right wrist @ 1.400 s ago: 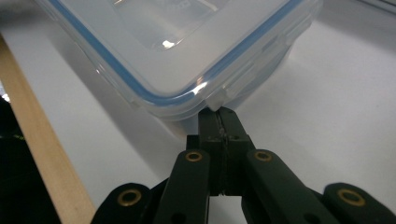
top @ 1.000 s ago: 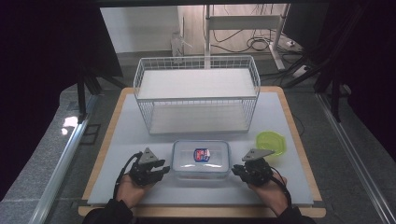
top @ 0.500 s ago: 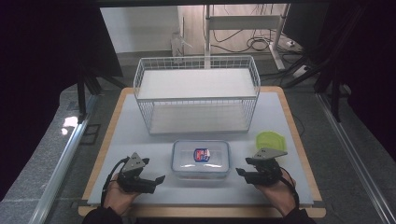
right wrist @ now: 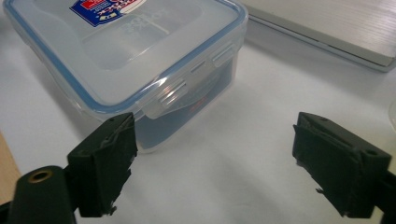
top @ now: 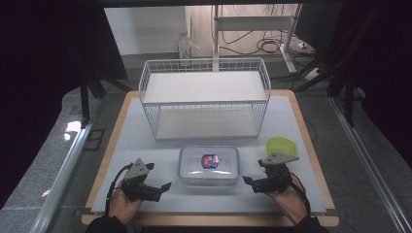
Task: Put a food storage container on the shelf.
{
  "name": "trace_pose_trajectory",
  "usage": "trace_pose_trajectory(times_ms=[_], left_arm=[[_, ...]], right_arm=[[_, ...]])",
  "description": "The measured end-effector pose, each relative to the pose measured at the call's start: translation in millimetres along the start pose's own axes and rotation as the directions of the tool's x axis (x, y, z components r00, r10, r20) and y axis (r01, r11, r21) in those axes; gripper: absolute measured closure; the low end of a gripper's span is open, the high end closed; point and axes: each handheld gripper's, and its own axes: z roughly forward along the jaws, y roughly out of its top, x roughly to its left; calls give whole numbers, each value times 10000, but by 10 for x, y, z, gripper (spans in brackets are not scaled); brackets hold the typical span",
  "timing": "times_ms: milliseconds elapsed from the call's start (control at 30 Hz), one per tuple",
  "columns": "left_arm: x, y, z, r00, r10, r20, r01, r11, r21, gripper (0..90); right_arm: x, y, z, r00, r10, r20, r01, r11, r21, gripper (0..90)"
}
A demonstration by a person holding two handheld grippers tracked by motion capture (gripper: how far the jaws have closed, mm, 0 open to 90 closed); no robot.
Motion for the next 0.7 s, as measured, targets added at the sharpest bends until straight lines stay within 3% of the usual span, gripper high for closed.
trace_pose_trajectory(times_ms=[167, 300, 433, 467, 500, 700], left_arm=[[-24, 76, 11, 9997, 125, 202, -129, 9997, 195, 47], [-34, 187, 42, 9990, 307, 340, -315, 9992, 247, 40], [14, 306, 90, 9950, -31, 996, 7, 9997, 241, 17], [14, 306, 90, 9950, -31, 996, 7, 9997, 241, 12], [53, 350, 131, 9905, -223, 1358, 190, 9995, 252, 12], [127, 481, 348, 9746, -366, 2211, 246, 9981, 568, 19]], right_arm=[[8, 24, 11, 9999, -84, -59, 84, 9999, -96, 92], [6, 86, -8, 9994, 162, -304, -171, 9994, -314, 86], [22, 165, 4, 9966, 528, -625, -555, 9976, -423, 52], [25, 185, 14, 9960, 569, -688, -598, 9974, -401, 50], [28, 202, 23, 9955, 613, -729, -644, 9971, -403, 47], [51, 298, 129, 9888, 889, -1196, -892, 9960, 28, 35]])
